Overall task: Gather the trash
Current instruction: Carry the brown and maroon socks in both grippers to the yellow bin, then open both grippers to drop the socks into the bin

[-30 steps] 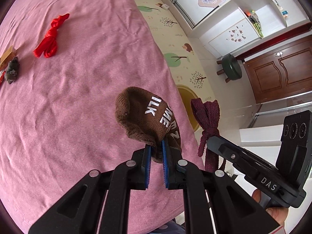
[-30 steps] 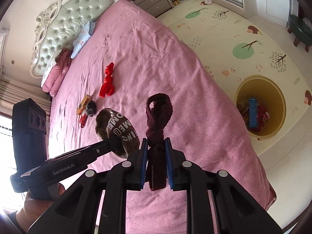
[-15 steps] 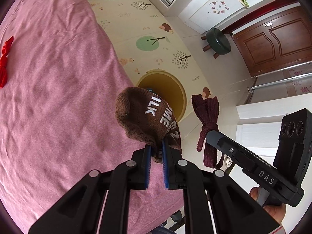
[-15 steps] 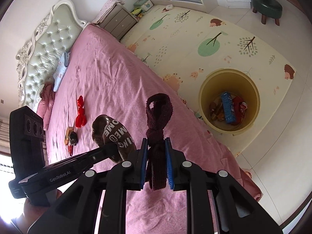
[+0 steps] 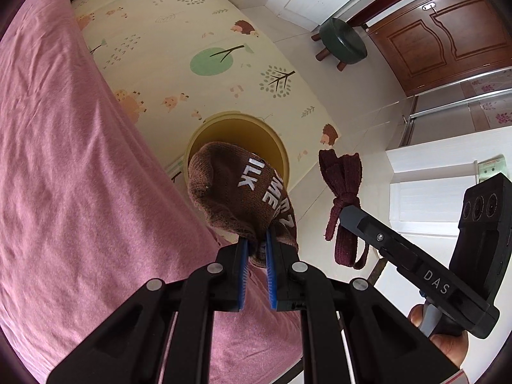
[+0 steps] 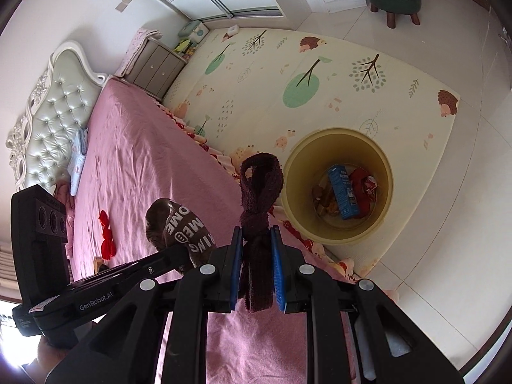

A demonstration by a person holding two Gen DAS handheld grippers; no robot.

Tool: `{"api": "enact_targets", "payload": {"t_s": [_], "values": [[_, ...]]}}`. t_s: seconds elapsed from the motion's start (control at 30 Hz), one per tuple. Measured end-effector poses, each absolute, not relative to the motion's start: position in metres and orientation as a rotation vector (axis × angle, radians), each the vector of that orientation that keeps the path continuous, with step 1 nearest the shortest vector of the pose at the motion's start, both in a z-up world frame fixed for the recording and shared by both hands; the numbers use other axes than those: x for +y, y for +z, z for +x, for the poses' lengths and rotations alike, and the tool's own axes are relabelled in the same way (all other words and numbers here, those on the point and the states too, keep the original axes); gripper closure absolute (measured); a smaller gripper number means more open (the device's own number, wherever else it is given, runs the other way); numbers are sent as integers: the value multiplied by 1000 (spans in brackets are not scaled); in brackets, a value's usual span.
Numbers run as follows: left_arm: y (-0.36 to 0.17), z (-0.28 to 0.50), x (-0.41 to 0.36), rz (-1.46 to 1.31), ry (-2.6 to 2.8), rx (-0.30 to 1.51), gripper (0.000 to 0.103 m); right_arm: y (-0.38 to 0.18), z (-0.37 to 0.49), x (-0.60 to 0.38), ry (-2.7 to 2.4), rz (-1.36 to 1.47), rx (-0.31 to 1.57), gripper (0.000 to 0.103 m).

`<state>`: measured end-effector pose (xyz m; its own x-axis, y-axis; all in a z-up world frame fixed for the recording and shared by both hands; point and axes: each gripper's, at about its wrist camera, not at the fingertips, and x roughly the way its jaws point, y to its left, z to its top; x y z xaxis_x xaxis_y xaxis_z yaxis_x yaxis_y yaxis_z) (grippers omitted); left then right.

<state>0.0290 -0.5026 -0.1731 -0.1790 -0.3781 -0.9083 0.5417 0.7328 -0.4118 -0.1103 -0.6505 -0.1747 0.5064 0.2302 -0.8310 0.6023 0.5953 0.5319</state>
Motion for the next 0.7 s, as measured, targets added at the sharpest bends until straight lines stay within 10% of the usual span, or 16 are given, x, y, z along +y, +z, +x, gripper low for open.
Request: {"api": "enact_targets", "payload": {"t_s": [0.33,0.4,0.47,0.7], "values": [[-159,46,-559,170,-923,1460,88,-169,-98,-697,-321,889,1026,83],[-155,49,-565,183,-917,1431,40,-168,-97,-706,-356,908,1025,58],[-152,53,-562,177,-876,1393,16,-168,-98,-710,-366,930,1020,56],[-167,60,-545,132,-848,1483,16,-169,-98,-698,-338,947,1027,56]]}}
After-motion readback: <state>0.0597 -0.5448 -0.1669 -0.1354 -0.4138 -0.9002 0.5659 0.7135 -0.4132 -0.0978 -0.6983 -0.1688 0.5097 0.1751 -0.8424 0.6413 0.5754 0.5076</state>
